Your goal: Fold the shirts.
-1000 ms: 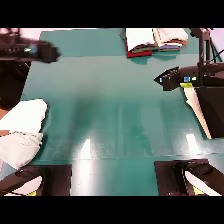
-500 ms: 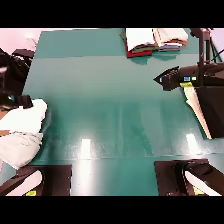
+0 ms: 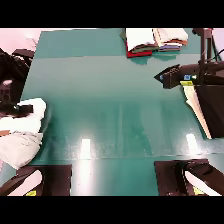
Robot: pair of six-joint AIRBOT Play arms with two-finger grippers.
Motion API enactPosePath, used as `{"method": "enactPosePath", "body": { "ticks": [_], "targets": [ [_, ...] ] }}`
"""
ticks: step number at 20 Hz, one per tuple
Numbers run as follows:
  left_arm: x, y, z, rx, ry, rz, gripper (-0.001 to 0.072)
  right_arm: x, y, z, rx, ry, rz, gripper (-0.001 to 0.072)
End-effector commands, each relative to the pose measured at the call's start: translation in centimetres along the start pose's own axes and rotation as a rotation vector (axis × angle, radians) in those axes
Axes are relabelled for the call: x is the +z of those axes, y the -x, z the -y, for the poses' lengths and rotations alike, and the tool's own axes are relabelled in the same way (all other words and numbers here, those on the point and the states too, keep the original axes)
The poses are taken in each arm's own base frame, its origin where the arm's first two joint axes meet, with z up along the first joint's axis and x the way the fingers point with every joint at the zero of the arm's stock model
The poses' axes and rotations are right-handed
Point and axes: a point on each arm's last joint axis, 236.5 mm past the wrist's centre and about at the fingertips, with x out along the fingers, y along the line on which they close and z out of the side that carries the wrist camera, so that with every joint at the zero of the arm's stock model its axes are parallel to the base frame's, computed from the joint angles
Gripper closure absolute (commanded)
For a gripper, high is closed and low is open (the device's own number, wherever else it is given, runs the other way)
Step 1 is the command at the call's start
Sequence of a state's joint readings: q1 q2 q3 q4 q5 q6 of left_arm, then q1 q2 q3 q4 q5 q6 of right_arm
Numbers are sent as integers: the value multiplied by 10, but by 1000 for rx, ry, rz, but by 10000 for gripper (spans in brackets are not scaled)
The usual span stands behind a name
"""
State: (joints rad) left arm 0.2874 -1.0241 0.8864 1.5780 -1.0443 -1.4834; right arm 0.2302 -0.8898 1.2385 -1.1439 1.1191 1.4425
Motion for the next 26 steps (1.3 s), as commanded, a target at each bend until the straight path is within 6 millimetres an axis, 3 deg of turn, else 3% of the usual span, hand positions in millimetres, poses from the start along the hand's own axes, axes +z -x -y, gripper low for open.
{"method": "enactPosePath", "body": {
  "ticks": [1,3,6,8,10,12,14,17,21,22,23,24,26],
  "targets": [
    [64,92,3,0,-6,261,686,34,21,-6,-2,-29,103,694],
    [105,192,20,-16,-53,520,686,67,48,-12,-7,-9,206,694],
    [120,317,70,-123,-169,780,686,105,90,-15,-30,16,337,694],
    [115,367,108,-232,-252,878,687,122,113,-16,-48,29,400,694],
    [106,389,147,-350,-328,913,686,132,131,-13,-71,33,445,694],
    [94,387,188,-470,-388,876,687,136,140,-7,-93,29,462,694],
    [83,368,233,-540,-480,795,687,137,145,-1,-112,21,465,694],
    [54,322,312,-624,-640,617,685,134,143,2,-119,16,451,694],
    [-10,249,416,-701,-832,374,683,134,143,3,-121,16,451,694],
    [-24,232,437,-722,-853,324,641,134,143,3,-121,16,450,693],
    [-35,222,457,-758,-853,290,313,133,143,3,-121,16,446,694],
    [-42,214,474,-803,-831,264,55,131,142,3,-122,16,440,694],
    [-27,200,481,-792,-803,290,55,126,140,4,-127,17,414,694]
  ]
}}
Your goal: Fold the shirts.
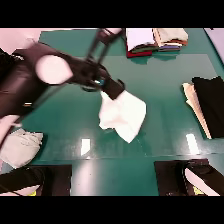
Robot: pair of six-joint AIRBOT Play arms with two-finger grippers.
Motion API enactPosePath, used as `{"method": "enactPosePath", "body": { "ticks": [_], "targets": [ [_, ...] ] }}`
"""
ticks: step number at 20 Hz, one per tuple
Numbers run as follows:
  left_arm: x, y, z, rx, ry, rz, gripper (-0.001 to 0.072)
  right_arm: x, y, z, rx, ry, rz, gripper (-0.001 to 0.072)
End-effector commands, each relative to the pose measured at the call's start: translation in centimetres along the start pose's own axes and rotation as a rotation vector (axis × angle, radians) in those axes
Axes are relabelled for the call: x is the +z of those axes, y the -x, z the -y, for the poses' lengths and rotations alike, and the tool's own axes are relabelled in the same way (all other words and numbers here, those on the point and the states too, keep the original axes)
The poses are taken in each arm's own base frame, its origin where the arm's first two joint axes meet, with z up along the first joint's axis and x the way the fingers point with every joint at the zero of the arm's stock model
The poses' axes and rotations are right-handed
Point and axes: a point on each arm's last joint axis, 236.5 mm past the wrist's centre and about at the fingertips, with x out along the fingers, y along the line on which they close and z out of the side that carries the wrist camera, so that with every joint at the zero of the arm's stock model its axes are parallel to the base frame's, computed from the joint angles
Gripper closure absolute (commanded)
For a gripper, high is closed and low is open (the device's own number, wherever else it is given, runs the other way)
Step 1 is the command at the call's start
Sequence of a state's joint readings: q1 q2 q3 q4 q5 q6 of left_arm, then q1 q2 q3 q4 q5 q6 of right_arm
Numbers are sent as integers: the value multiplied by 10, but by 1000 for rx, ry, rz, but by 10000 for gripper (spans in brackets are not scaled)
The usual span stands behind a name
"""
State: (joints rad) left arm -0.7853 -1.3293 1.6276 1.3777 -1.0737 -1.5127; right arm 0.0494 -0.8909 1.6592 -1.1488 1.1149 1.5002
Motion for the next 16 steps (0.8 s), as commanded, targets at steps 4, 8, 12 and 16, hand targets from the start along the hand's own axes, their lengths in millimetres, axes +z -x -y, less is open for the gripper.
{"method": "enactPosePath", "body": {
  "ticks": [4,8,12,16],
  "targets": [
    [-8,-26,-85,95,146,-21,56,-38,-1,8,-23,5,-145,694],
    [-42,-10,-167,190,310,-74,56,-127,-20,37,-81,-45,-372,693],
    [-86,-42,-190,162,433,-165,56,-231,-43,53,-86,-180,-610,693],
    [-111,-72,-197,150,468,-233,56,-320,-57,55,-60,-318,-841,293]
  ]
}}
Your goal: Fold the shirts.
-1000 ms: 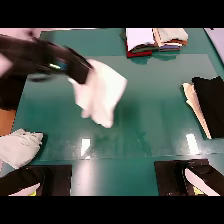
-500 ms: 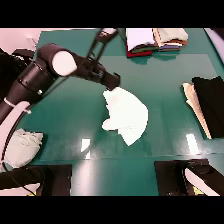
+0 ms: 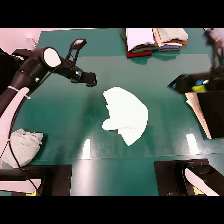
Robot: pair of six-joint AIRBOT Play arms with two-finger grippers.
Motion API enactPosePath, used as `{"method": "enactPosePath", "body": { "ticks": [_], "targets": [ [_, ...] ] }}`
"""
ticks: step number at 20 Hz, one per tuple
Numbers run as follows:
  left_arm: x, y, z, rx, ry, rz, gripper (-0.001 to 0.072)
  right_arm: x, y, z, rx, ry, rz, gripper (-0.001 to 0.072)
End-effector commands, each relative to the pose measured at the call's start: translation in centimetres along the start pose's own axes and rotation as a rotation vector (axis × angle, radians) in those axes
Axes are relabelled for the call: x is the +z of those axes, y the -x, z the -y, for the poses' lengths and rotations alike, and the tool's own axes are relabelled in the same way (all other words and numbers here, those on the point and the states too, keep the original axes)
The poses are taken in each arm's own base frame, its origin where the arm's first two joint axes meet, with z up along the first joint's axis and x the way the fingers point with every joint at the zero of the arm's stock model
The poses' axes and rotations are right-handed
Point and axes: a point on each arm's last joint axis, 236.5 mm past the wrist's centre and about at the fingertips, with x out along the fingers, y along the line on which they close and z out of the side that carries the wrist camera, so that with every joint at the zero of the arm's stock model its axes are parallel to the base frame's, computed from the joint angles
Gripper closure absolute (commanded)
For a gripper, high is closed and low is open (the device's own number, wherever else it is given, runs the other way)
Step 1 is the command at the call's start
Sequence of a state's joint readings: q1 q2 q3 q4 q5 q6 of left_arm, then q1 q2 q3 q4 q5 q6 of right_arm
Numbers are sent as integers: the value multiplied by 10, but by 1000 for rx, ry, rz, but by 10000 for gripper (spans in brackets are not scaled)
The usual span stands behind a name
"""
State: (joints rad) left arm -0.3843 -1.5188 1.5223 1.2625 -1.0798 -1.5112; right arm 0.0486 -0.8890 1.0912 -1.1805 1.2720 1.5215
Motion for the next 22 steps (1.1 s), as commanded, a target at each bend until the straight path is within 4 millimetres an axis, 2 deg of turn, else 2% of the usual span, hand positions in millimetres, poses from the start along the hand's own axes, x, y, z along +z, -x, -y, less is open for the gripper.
{"method": "enactPosePath", "body": {
  "ticks": [1,4,7,10,12,13,14,15,17,19,22],
  "targets": [
    [-7,-21,-12,-8,45,-30,55,-65,-59,19,19,-113,-238,292],
    [-4,-22,-12,-9,46,-18,55,-122,-100,31,26,-206,-418,261],
    [-4,-22,-12,-9,28,-18,55,-161,-131,12,148,-299,-538,261],
    [-4,-22,-9,-20,34,-17,56,-190,-154,-8,185,-303,-613,261],
    [-3,-21,-8,-27,38,-17,56,-195,-166,-26,207,-275,-616,265],
    [-4,-21,-7,-29,39,-17,55,-196,-170,-31,208,-256,-609,329],
    [-4,-21,-7,-29,39,-19,56,-197,-173,-35,206,-223,-597,538],
    [-4,-22,-7,-29,39,-19,55,-195,-172,-38,214,-191,-583,695],
    [-3,-22,-6,-35,32,-14,55,-183,-162,-43,229,-171,-528,695],
    [3,-26,0,-64,27,11,55,-164,-142,-43,250,-174,-460,695],
    [4,-52,14,-161,67,9,55,-142,-113,-34,261,-221,-372,695]
  ]
}}
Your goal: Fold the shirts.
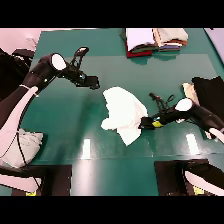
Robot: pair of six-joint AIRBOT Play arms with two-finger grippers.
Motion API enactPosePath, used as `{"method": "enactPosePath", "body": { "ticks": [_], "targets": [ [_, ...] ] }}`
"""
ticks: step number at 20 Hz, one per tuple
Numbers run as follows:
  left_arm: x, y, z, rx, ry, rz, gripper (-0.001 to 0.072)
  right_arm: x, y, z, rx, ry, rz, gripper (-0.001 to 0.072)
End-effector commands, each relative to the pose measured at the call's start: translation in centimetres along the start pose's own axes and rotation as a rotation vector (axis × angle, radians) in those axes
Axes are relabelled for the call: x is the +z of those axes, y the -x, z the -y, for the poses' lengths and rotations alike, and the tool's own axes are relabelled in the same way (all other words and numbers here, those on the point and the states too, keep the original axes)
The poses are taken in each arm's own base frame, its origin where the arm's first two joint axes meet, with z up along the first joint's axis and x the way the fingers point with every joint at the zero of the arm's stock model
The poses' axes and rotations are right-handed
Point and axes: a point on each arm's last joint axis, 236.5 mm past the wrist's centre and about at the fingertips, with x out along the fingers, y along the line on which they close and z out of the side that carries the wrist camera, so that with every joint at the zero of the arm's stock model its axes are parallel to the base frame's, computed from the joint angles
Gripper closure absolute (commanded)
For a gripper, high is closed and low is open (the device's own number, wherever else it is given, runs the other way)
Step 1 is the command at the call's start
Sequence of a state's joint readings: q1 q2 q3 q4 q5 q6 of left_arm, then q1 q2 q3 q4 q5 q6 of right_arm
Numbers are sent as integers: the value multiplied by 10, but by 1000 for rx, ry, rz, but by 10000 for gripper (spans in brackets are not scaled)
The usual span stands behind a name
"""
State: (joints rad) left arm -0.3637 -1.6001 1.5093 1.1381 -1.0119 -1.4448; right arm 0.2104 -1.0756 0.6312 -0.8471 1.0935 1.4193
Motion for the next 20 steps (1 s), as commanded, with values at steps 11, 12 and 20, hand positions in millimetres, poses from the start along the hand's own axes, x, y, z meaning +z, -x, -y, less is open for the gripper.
{"method": "enactPosePath", "body": {
  "ticks": [11,12,20],
  "targets": [
    [-26,-97,9,-198,156,-88,110,9,44,3,37,-75,101,695],
    [-23,-96,12,-213,155,-77,256,10,44,3,35,-72,104,695],
    [89,43,35,-228,23,254,686,49,144,-31,-70,127,344,696]
  ]
}}
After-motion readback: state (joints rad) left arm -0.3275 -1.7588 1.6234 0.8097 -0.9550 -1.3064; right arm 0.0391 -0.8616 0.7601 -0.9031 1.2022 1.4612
